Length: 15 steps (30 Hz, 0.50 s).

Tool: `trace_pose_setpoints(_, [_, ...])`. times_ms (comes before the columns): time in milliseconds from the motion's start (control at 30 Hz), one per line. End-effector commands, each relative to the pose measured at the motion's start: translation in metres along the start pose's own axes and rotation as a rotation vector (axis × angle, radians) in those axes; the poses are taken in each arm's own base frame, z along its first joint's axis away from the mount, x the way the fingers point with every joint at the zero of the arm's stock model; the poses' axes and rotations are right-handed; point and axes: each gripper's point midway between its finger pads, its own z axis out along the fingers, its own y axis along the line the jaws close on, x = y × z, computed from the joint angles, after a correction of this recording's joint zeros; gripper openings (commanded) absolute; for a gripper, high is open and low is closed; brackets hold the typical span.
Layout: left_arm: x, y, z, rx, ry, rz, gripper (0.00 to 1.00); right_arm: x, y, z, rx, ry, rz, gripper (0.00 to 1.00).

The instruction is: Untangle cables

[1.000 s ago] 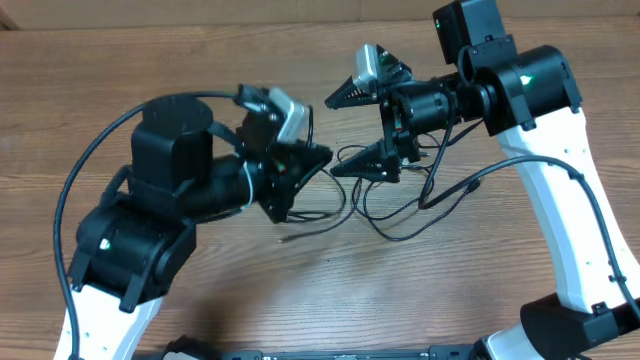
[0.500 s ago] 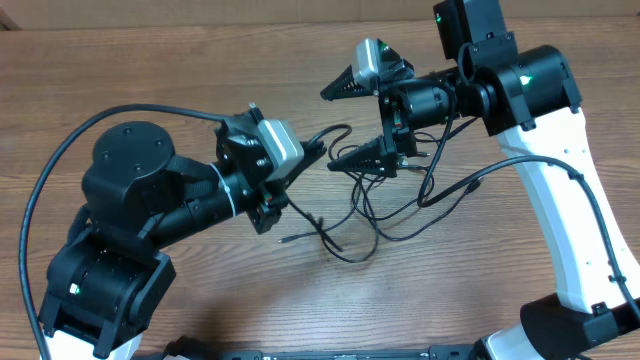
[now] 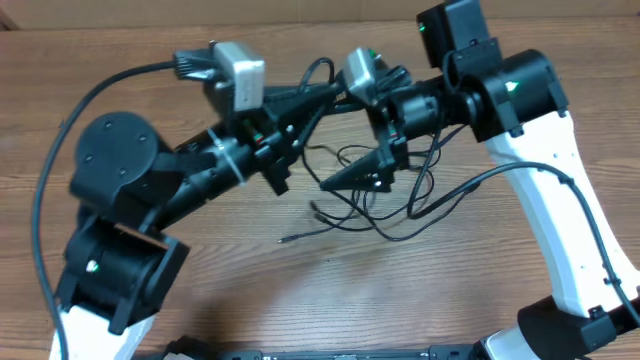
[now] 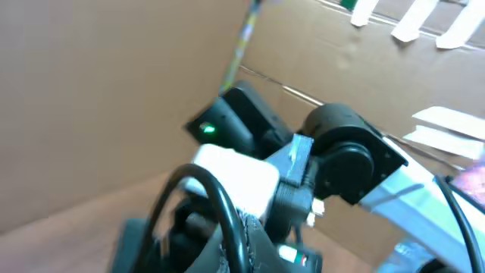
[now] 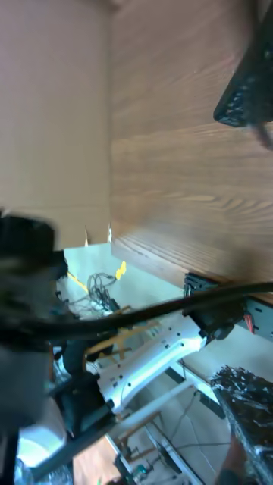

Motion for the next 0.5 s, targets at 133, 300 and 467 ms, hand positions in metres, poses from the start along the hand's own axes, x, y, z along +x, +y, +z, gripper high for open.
trace_pose_setpoints(133, [-0.004,-0.007,0.012,0.004,-0.020,-0.019,0.04,0.006,-0.002,0.006,0.004,0.029,0.009,1.00])
trace_pose_setpoints(300, [-0.016,0.026,0.009,-0.178,-0.114,-0.216,0.04,0.006,-0.002,0.006,0.004,0.029,0.026,1.00])
trace_pose_setpoints(467, [-0.024,0.042,0.004,-0.253,-0.193,-0.400,0.04,0.003,0.000,0.006,-0.008,0.015,0.025,1.00])
